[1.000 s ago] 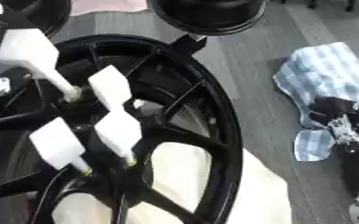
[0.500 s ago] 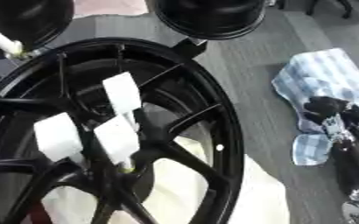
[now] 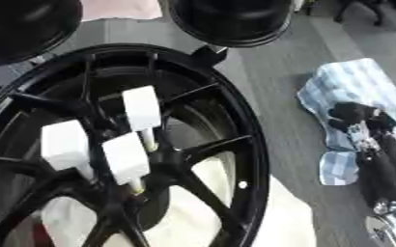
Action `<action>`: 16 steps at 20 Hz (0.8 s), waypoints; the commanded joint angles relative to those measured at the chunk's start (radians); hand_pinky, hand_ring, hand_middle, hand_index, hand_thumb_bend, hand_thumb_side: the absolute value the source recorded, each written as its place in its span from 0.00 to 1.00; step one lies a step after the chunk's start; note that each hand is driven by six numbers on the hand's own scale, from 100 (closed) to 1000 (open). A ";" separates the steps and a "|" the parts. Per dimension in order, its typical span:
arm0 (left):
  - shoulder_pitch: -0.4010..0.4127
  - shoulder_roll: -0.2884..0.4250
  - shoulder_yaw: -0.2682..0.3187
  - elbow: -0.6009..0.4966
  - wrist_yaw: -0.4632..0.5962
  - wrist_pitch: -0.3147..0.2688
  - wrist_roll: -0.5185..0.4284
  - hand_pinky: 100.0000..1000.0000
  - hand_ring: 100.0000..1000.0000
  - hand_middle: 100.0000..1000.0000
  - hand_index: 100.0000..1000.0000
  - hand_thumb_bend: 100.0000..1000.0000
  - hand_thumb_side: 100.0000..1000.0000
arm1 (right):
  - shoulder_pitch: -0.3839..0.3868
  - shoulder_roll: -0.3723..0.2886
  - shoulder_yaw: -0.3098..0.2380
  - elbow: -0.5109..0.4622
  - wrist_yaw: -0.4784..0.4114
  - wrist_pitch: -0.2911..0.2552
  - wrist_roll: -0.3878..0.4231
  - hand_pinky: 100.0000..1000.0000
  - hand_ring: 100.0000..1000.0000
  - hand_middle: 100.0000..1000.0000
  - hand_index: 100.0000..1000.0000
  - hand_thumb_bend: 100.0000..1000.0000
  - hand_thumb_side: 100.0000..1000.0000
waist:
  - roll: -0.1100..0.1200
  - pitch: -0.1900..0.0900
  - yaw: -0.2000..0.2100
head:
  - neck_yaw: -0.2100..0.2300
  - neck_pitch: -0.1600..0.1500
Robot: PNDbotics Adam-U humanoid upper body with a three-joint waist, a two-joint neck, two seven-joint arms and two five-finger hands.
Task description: Pull the pin out of the wheel hub.
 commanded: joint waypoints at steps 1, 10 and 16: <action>0.028 0.009 0.037 0.025 -0.057 -0.006 0.024 0.79 0.45 0.22 0.39 0.00 0.03 | -0.004 -0.009 -0.011 -0.019 0.000 -0.005 -0.002 0.76 0.72 0.63 0.56 0.29 0.43 | -0.001 -0.029 0.002 | -0.010 -0.009; 0.088 -0.031 0.031 0.021 -0.256 -0.051 -0.114 0.96 0.84 0.77 0.90 0.47 0.67 | -0.008 -0.005 -0.009 -0.019 0.001 -0.003 0.001 0.76 0.72 0.63 0.56 0.29 0.43 | -0.007 -0.020 0.005 | -0.015 -0.010; 0.078 -0.038 0.038 0.034 -0.296 -0.068 -0.189 0.94 0.79 0.71 0.85 0.33 0.75 | -0.011 -0.003 -0.008 -0.019 0.001 -0.002 0.001 0.76 0.72 0.63 0.56 0.28 0.43 | -0.010 -0.015 0.005 | -0.016 -0.012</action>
